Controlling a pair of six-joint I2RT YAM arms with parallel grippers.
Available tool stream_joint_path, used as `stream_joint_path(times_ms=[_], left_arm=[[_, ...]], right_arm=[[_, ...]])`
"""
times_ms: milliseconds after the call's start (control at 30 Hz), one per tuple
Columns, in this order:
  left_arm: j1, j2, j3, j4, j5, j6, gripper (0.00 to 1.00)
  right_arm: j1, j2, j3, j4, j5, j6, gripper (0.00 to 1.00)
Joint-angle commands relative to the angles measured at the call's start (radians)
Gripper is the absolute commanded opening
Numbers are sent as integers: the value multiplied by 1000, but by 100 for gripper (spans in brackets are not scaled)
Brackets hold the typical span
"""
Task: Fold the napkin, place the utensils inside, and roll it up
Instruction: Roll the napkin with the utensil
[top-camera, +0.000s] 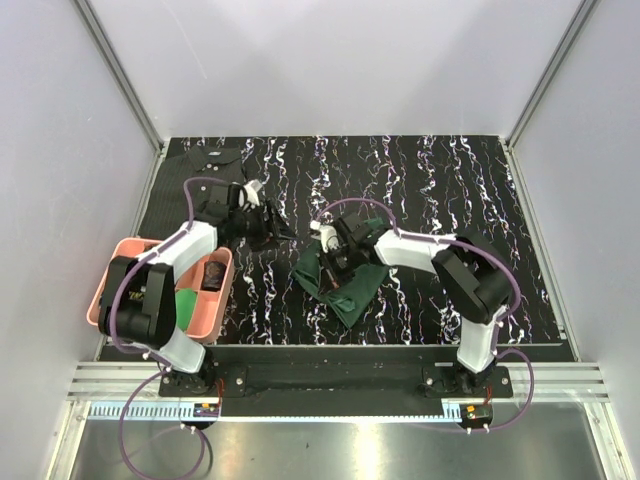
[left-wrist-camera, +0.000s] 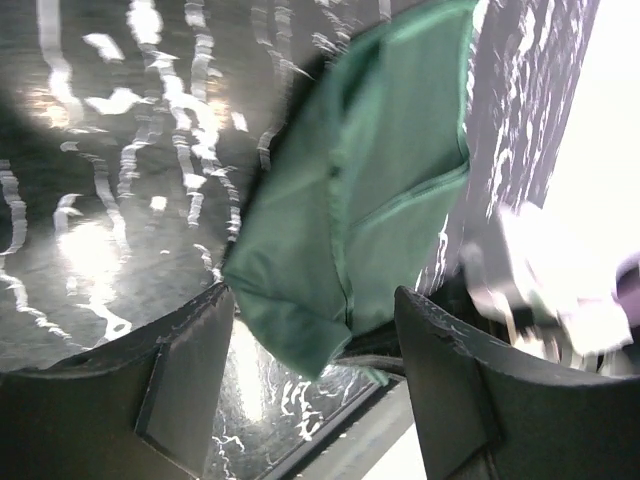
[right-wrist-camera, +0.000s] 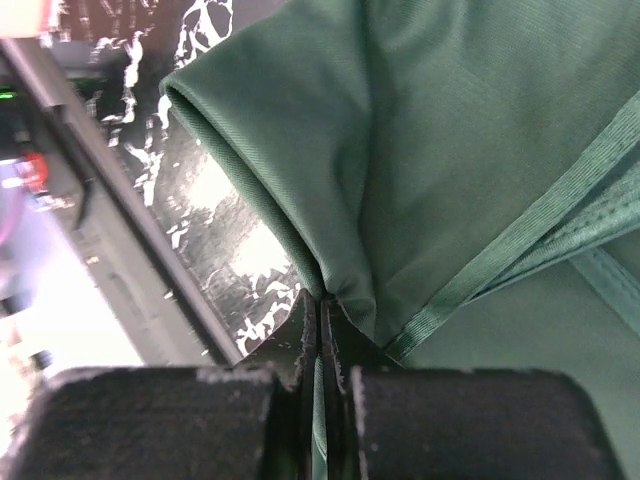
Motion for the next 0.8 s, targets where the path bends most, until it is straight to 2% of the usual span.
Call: stream_joint_path(times_ms=[0, 333, 533, 767], left_arm=[[-49, -68, -51, 86, -41, 84, 68], [-142, -99, -107, 100, -66, 218, 74], [-162, -113, -147, 114, -72, 259, 76], [-171, -88, -169, 115, -130, 261, 75]], right_arm=[[-62, 69, 47, 28, -249, 35, 0], [-154, 213, 93, 50, -427, 81, 0], [-183, 279, 115, 51, -467, 106, 0], [-197, 319, 127, 53, -501, 119, 0]])
